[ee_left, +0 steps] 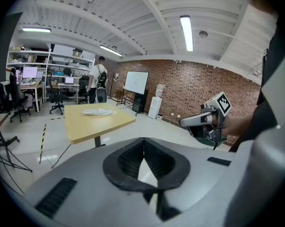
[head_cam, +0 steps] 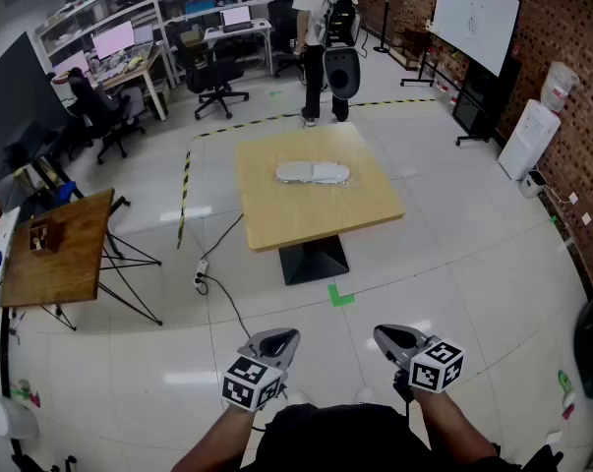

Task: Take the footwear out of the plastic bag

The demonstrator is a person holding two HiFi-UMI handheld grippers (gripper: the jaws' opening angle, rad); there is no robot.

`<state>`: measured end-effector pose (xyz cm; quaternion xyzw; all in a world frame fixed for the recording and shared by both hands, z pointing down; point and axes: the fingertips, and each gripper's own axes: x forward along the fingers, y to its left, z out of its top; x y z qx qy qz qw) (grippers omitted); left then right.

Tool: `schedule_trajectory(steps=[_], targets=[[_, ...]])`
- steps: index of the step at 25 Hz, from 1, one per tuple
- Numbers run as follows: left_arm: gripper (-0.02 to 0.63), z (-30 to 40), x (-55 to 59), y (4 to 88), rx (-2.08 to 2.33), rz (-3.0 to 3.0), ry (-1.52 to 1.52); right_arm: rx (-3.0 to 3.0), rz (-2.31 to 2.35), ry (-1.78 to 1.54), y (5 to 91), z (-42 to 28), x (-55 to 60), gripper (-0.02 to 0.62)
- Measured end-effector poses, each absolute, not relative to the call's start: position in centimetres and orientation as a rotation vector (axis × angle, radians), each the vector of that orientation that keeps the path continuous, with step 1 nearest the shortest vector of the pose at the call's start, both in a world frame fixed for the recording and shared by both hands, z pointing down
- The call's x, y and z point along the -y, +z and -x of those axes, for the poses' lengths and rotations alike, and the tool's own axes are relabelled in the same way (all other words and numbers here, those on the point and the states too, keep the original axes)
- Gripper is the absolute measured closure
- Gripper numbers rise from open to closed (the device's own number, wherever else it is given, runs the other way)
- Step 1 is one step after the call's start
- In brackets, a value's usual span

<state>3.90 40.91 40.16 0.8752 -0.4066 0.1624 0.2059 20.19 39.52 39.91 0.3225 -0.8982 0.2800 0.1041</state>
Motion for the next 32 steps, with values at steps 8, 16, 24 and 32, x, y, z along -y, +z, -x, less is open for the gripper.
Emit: schedule_trajectory(steps=[8, 16, 24, 32], targets=[[0.598, 0.6, -40.9, 41.0, 1.148, -2.433, 0.459, 2.647, -0.966, 0.807, 40.4, -16.6, -38.9, 0.594], [0.598, 2.3, -39.6, 43.5, 1.125, -2.363, 0.442, 2.581, -0.950, 0.856, 42.2, -15.2, -38.1, 0.594], [0.598, 2.1, -34.5, 44.2, 1.148, -2.334, 0.445, 2.594, -0.913, 0.881, 43.1, -14.8, -32.5, 0.594], [0.598, 1.5, -24.9, 43.1, 1.231, -2.325, 0.507, 2.672, -0.841, 0.885, 42.8, -15.1, -21.9, 0.594]])
